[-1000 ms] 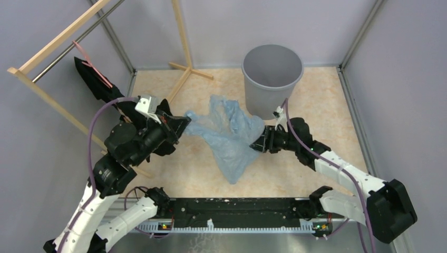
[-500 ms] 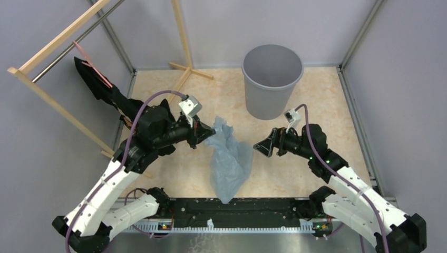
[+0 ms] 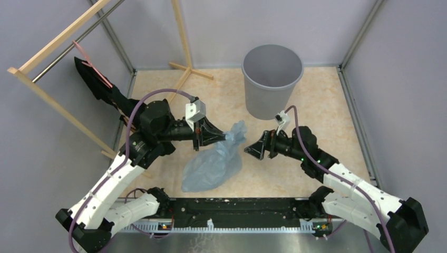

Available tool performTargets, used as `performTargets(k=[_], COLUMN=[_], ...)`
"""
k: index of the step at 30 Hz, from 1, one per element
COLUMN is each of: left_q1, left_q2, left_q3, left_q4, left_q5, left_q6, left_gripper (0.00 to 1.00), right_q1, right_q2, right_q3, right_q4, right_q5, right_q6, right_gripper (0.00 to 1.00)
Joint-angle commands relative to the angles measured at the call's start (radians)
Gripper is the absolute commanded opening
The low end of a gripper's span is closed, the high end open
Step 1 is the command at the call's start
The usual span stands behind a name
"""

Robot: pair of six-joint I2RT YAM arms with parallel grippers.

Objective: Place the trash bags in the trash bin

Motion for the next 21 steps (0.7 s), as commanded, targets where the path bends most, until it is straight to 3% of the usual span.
performTargets(k=[1,7,13,16,21], left_q1=[-0.001,-0.002,-0.002,-0.002,-0.002], left_q2=[0.054,0.069,0.053,0.047,0.022], left_q3=[-0.010,-0.083,-0.144,-0.159,-0.167], left_q4=[0.140,0.255,0.297,0.293,0.217], left_q5=[0.146,0.161,0.112,0.069,-0.138], left_q6=[0.002,-0.073,-0.108,-0.126,-0.125], left_gripper=[0.00,0.00,0.00,0.00,0.00], right_q1=[0.028,0.030,0.053,0.056,0.055], right_q2=[-0.010,-0.002,0.074,0.123,0.163], right_q3=[-0.047,-0.207,-0.182,-0.168,-0.097], right_q4=[0.139,0.403,0.312,0.316,0.208], right_q5=[0.159,0.215,0.313,0.320,0.414], right_q6=[0.120,0.349,0.316,0.281,0.173], right_gripper=[0.91,0.88,0.85,0.65,0.20])
